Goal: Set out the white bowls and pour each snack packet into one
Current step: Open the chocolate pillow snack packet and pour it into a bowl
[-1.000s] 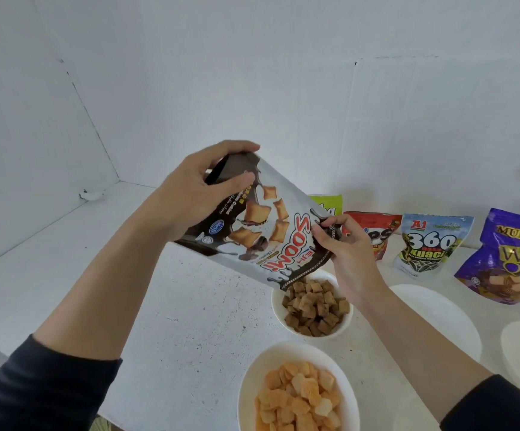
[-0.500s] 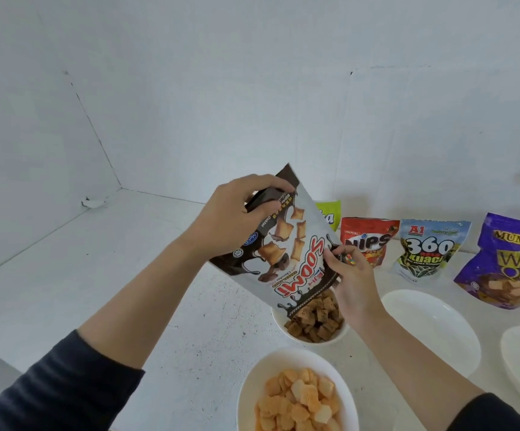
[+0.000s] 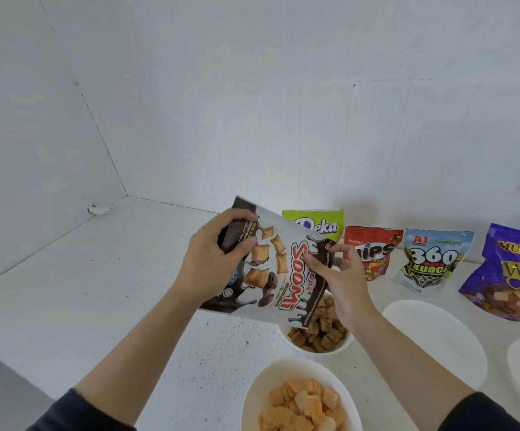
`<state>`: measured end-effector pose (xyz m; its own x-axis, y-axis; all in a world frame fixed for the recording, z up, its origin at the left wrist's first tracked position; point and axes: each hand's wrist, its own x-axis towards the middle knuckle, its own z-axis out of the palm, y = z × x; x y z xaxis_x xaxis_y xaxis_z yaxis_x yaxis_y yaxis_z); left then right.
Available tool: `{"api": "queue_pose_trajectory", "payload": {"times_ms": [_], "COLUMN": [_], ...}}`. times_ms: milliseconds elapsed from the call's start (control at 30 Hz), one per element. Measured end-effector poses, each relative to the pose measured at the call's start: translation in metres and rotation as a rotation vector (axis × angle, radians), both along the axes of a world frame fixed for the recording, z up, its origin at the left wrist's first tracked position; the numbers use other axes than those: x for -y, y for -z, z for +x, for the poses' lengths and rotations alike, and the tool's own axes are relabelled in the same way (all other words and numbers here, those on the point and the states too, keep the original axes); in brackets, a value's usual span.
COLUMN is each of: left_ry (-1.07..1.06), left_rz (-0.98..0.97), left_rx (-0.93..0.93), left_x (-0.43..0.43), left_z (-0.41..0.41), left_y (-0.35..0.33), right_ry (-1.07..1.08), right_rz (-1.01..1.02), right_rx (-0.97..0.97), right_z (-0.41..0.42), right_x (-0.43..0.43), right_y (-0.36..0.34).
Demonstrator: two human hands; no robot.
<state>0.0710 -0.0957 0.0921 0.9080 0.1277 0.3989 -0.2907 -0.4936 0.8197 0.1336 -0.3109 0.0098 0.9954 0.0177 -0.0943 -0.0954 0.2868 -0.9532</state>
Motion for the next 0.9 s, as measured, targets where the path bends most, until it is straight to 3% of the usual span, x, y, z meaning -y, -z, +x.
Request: {"api": "queue_pose_trajectory", "payload": {"times_ms": [167,300,500,667,900], "left_ry": [-0.172,-0.286,-0.364,-0.234,-0.183], "left_rz": [-0.446,-0.639,-0.798,-0.795,-0.662], "left_rx": [0.027,0.058,0.052,-0.006,-0.257], "left_x": [-0.004,-0.007,0.002,0.008,-0.009], "left_z": [-0.008,-0.011,-0.017,-0.025,-0.035], "left_y": [0.022,0.026,0.037,0.052,0.064], "right_ry": [-0.005,-0.149,-0.172,0.043,0.201], "right_rz": [-0.214,-0.104,0.221,0.406,0.186], "right_rx": [0.032,0.074,-0.053,-0.141,-0.029], "right_z": [0.003,0.004,0.001,0.006,0.017], "right_x": [0.002,0.002,-0.005,-0.011,-0.024], "right_y": [-0.018,-0.043,-0.042,-0.035,-0.065]}}
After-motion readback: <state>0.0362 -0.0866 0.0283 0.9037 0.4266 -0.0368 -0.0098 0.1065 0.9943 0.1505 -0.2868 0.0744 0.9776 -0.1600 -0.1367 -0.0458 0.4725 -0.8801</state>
